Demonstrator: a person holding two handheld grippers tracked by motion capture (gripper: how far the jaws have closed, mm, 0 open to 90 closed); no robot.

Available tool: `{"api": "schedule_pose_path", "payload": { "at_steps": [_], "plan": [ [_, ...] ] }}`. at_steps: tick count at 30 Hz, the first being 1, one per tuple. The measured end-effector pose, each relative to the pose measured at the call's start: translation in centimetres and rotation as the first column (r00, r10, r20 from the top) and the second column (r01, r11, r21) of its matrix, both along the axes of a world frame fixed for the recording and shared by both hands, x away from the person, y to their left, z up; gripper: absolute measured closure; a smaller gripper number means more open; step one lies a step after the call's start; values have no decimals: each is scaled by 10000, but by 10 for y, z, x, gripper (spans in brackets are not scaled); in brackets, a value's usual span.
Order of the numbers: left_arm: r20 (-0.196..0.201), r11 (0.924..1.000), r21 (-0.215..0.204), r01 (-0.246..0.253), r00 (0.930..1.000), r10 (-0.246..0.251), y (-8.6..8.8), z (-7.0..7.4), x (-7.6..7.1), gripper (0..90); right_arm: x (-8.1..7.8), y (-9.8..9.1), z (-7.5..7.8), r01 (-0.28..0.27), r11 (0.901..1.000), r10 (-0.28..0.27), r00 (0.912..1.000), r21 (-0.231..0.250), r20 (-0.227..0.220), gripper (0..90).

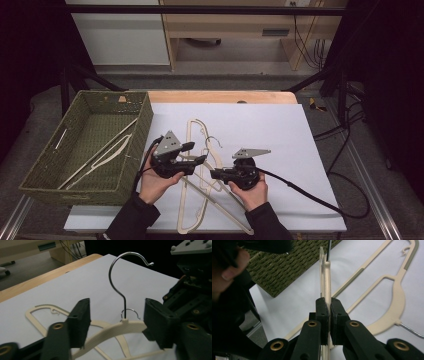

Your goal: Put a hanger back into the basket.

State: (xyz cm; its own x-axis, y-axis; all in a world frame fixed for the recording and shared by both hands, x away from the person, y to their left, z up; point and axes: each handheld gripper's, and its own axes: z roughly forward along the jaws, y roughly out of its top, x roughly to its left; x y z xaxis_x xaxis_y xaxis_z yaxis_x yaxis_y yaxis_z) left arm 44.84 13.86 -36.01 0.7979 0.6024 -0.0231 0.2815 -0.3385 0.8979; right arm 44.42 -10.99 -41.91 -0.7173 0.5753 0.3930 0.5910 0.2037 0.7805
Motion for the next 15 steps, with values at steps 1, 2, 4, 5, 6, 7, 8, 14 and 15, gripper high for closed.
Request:
{"api": "schedule_pose_path", "payload": {
  "at_steps": [1,2,4,5,6,7,8,14,15],
  "plan": [
    [-82,10000,23,89,9999,-89,5,1,-2,338,-1,-2,2,-70,9999,70,10000,-93,60,873],
    [-180,9998,51,167,9997,-167,9,2,-4,313,-2,-3,4,-136,9997,139,9998,-186,148,873],
    [-256,9994,235,245,9994,-239,17,1,-8,262,-4,-7,9,-329,9990,341,9988,-315,365,873],
    [-279,9991,351,251,9993,-242,21,-1,-10,243,-5,-9,11,-454,9984,470,9978,-336,468,873],
    [-304,9988,394,294,9991,-282,24,-3,-11,232,-6,-12,14,-645,9972,665,9961,-368,577,873],
    [-341,9983,450,364,9988,-349,26,-5,-11,230,-8,-13,16,-782,9962,806,9947,-389,646,873],
    [-416,9976,532,437,9983,-415,28,-7,-12,224,-9,-14,18,-886,9952,915,9931,-416,727,873],
    [-699,9872,1011,1233,9907,-1166,26,-20,-13,284,-20,-18,23,-1741,9832,1791,9782,-550,1052,873],
    [-738,9845,1133,1342,9892,-1263,24,-22,-13,297,-21,-18,23,-1817,9816,1872,9762,-585,1096,873]
  ]
}}
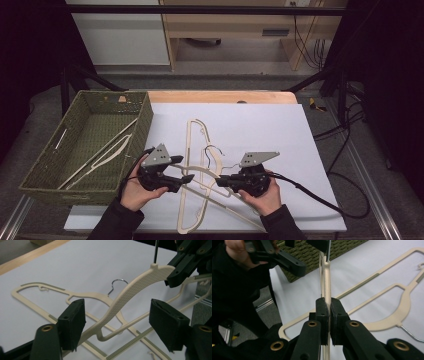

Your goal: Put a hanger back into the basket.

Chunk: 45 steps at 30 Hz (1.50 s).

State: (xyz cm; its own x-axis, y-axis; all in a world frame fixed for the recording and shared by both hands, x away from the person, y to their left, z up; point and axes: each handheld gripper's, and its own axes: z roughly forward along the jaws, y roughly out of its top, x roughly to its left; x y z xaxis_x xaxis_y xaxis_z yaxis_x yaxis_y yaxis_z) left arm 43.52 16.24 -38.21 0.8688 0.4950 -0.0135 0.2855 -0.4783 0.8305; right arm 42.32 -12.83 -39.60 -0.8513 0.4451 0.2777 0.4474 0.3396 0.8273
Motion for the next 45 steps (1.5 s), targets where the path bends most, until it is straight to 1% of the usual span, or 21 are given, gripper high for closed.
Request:
{"api": "schedule_pose_path", "payload": {
  "at_steps": [4,6,7,8,10,14,16,18,22,26,27,28,29,30,33,34,37,41,42,43,45],
  "plan": [
    [-1,9973,548,495,9988,-495,-10,-7,-2,398,-4,2,-2,-404,9992,405,9992,-78,42,873],
    [106,9958,658,642,9978,-650,-13,-9,-3,478,-5,4,-4,-619,9980,618,9981,-90,-36,873],
    [76,9949,723,703,9974,-710,-14,-10,-4,553,-5,4,-5,-655,9978,654,9978,-126,-62,873],
    [115,9939,812,740,9971,-752,-15,-10,-4,591,-4,5,-6,-683,9975,682,9977,-163,-47,873],
    [206,9901,1167,778,9965,-808,-17,-11,-6,624,-4,5,-7,-714,9970,714,9974,-283,-35,873],
    [481,9834,1611,829,9946,-917,-18,-10,-10,668,-5,5,-7,-806,9959,809,9967,-410,43,867],
    [633,9812,1739,841,9933,-963,-19,-8,-13,692,-5,4,-6,-659,9964,677,9972,-531,320,849],
    [635,9783,1841,950,9921,-1083,-20,-5,-16,724,-6,2,-4,-425,9970,462,9973,-647,571,820],
    [606,9764,1799,1197,9893,-1325,-23,-3,-21,780,-6,-1,0,161,9972,-79,9937,-729,1118,745],
    [460,9709,1817,1558,9849,-1667,-26,-2,-25,824,-7,-5,4,387,9965,-275,9890,-747,1452,664],
    [429,9733,1688,1555,9854,-1649,-27,-2,-26,836,-7,-6,5,512,9961,-395,9872,-719,1545,633],
    [383,9707,1714,1684,9834,-1774,-27,-1,-27,851,-8,-8,6,658,9954,-537,9848,-689,1649,599],
    [364,9730,1620,1643,9844,-1723,-28,-1,-29,861,-8,-10,8,789,9950,-673,9825,-608,1735,582],
    [464,9749,1665,1478,9864,-1574,-28,0,-30,863,-8,-13,10,899,9944,-786,9807,-558,1792,554],
    [445,9782,1596,1328,9889,-1415,-24,4,-31,864,-10,-24,13,1201,9919,-1107,9764,-403,1852,486],
    [442,9800,1543,1260,9900,-1342,-23,5,-31,864,-10,-30,14,1407,9895,-1323,9732,-318,1884,462],
    [650,9853,1451,905,9928,-1007,-19,12,-33,864,-12,-43,16,1791,9837,-1733,9669,-142,1874,396],
    [1036,9939,1026,412,9933,-519,-6,31,-37,864,-15,-60,16,2289,9734,-2256,9582,16,1761,283],
    [1175,9952,926,310,9922,-418,-2,37,-38,864,-16,-62,16,2383,9712,-2353,9556,43,1777,257],
    [1430,9970,761,131,9894,-239,4,47,-41,864,-17,-65,16,2479,9687,-2455,9529,87,1783,240],
    [1675,9976,699,2,9858,-120,10,58,-42,864,-18,-70,15,2645,9643,-2633,9499,158,1682,197]
  ]
}}
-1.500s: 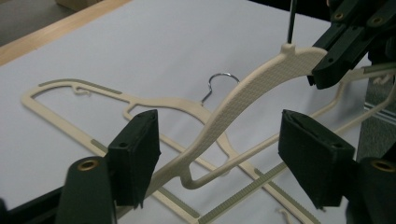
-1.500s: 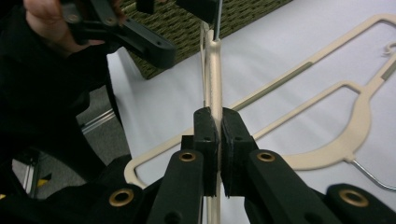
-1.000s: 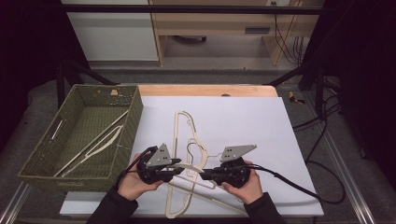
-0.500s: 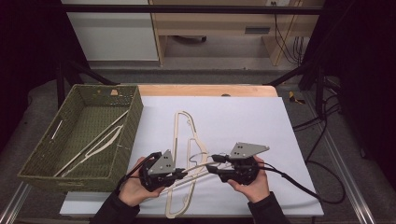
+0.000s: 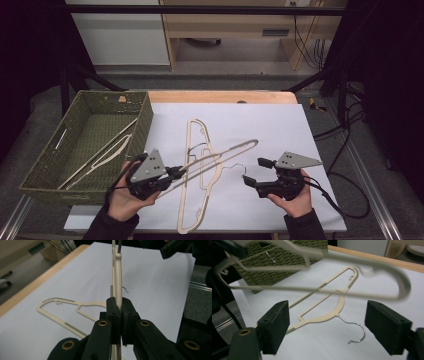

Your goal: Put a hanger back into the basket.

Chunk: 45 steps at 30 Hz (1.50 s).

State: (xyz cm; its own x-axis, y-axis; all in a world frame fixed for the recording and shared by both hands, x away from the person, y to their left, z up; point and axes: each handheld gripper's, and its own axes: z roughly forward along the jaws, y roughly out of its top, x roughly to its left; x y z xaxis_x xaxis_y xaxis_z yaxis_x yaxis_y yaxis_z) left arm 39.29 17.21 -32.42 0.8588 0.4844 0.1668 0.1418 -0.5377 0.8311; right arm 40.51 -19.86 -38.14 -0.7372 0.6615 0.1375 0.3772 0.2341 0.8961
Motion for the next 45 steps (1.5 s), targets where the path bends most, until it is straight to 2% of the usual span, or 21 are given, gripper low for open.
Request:
{"api": "schedule_pose_path", "payload": {
  "at_steps": [4,8,12,16,18,21,23,29,30,32,35,37,41,44,45],
  "plan": [
    [585,9996,39,-296,9979,294,15,33,0,864,0,-6,-3,284,9996,-284,9996,-69,-63,161],
    [887,9978,-23,-664,9938,664,32,56,6,864,0,-9,-4,435,9991,-435,9990,-3,-80,148],
    [972,9933,-76,-1155,9885,1157,56,69,21,864,0,-12,-4,536,9986,-536,9985,14,-96,141],
    [956,9849,-224,-1718,9802,1732,85,73,38,864,0,-16,-4,687,9976,-686,9975,63,-141,139],
    [1007,9802,-207,-1971,9750,1982,100,73,46,863,1,-17,-5,746,9972,-745,9971,65,-157,138],
    [990,9692,-141,-2459,9642,2461,121,71,56,863,1,-17,-5,755,9971,-755,9970,34,-167,137],
    [946,9589,-168,-2833,9543,2836,135,68,63,863,2,-17,-5,759,9971,-759,9970,3,-167,135],
    [640,9343,-226,-3558,9321,3565,168,52,76,863,2,-16,-6,802,9968,-802,9966,1,-201,124],
    [555,9278,-242,-3723,9261,3731,175,48,79,863,2,-17,-6,767,9970,-768,9969,-15,-147,123],
    [483,9215,-164,-3881,9202,3884,181,44,82,863,2,-17,-5,763,9971,-763,9970,-22,-142,120],
    [445,9059,-198,-4231,9048,4236,193,38,85,863,2,-17,-5,805,9968,-805,9967,0,-135,120],
    [444,8987,-177,-4382,8976,4385,201,36,87,863,2,-17,-5,824,9966,-824,9965,-7,-143,120],
    [584,8893,-49,-4572,8877,4567,214,30,88,863,2,-17,-6,832,9965,-832,9964,-4,-149,120],
    [583,8790,-47,-4769,8773,4763,223,24,89,862,2,-17,-6,793,9968,-794,9968,-52,-127,120],
    [561,8777,-74,-4791,8762,4788,225,22,89,862,2,-17,-6,804,9968,-804,9967,-51,-120,120]
  ]
}}
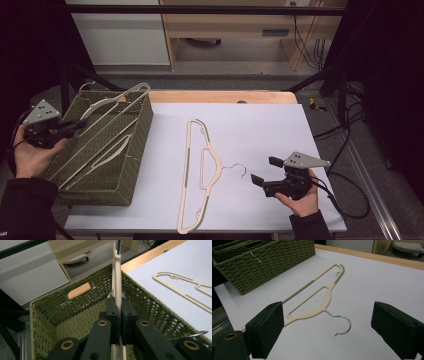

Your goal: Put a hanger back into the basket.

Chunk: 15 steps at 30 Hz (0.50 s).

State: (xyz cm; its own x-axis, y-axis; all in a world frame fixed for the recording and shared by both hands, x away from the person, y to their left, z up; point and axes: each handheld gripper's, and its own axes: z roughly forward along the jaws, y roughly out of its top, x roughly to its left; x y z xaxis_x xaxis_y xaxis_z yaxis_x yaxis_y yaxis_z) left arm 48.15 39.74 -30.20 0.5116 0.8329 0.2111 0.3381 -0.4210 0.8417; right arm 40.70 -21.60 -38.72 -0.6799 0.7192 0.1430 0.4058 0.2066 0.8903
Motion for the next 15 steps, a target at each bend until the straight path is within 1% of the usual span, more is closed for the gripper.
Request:
{"api": "schedule_pose_path", "payload": {
  "at_steps": [4,6,7,9,10,11,13,15],
  "plan": [
    [-92,9998,179,-91,9999,93,8,-7,-2,862,0,0,0,46,10000,-46,10000,63,-21,120],
    [-156,9998,170,-116,9998,119,10,-11,-3,862,0,0,0,7,10000,-7,10000,-10,-16,120],
    [-200,9997,237,-103,9997,108,12,-13,-4,862,0,0,0,14,10000,-14,10000,-14,-19,120],
    [-220,9998,154,-159,9996,162,13,-19,-5,862,0,0,0,-3,10000,3,10000,-33,0,120],
    [-269,9997,200,-134,9995,140,15,-21,-6,863,0,1,0,53,10000,-53,10000,22,-48,120],
    [-305,9998,145,-162,9994,166,15,-24,-6,862,0,1,0,62,10000,-62,9999,30,-83,120],
    [-449,9996,212,-197,9988,207,17,-32,-8,863,0,1,-1,56,10000,-56,10000,-3,-70,120],
    [-604,9988,411,-279,9977,303,17,-36,-9,863,0,2,-1,54,10000,-54,10000,-28,-36,121]
  ]
}}
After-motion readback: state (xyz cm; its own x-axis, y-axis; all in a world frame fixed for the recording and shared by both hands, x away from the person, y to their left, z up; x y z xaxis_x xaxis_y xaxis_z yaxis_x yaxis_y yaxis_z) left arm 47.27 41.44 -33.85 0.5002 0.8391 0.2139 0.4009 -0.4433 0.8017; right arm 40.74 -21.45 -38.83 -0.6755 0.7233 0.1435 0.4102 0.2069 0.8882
